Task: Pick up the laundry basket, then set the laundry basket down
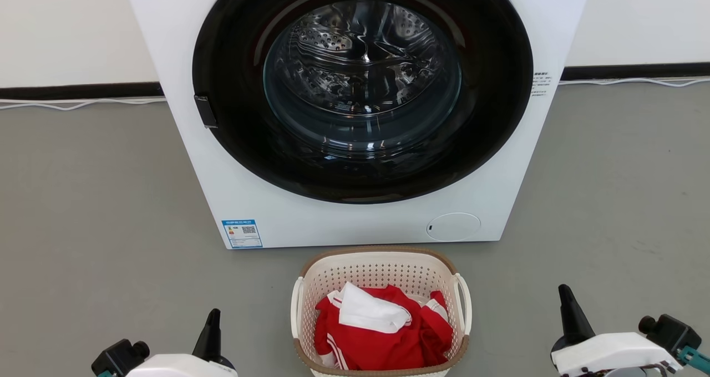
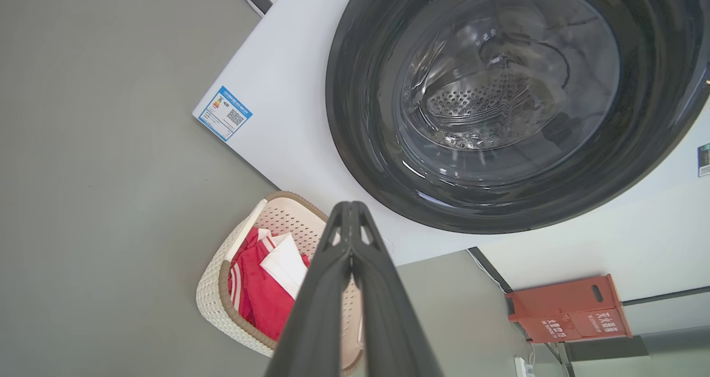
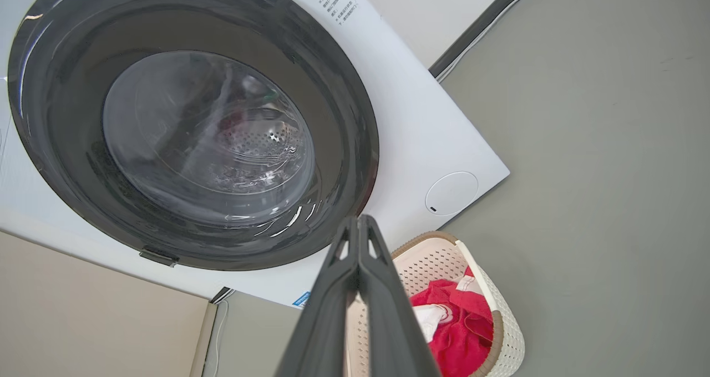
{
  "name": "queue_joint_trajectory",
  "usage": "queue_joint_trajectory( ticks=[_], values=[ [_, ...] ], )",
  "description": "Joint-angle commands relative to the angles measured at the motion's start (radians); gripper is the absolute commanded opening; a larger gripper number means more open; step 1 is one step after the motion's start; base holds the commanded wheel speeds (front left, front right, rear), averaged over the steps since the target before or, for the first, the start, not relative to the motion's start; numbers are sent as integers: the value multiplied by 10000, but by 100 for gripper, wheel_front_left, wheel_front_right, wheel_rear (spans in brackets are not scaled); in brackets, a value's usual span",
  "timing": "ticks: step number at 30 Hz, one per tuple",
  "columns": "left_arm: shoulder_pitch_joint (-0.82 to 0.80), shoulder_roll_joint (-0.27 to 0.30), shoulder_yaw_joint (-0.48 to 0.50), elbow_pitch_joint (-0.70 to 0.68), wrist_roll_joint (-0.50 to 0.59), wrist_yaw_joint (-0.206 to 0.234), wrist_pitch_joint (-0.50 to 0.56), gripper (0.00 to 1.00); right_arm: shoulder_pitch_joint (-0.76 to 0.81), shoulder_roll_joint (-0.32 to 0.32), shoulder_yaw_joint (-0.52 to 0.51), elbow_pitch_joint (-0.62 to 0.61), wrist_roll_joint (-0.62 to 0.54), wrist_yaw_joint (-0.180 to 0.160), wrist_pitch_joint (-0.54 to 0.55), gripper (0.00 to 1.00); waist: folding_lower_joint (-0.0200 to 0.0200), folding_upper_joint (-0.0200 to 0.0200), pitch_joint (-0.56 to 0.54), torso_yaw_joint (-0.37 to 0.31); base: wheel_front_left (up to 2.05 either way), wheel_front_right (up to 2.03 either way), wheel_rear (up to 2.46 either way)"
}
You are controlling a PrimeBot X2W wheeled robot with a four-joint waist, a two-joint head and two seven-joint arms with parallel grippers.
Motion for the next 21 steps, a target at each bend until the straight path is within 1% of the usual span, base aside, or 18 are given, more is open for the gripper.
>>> queue_joint_trajectory(
  ticks=[1,21],
  values=[
    [-569,80,242,-335,-337,-141,73,0,-384,-39,63,-396,409,35,88,0,-1,-1,8,7,0,0,0],
    [-675,106,603,-674,-2259,-406,633,0,-397,-41,-121,-887,2650,46,634,0,-1,-1,89,70,0,0,0]
  ],
)
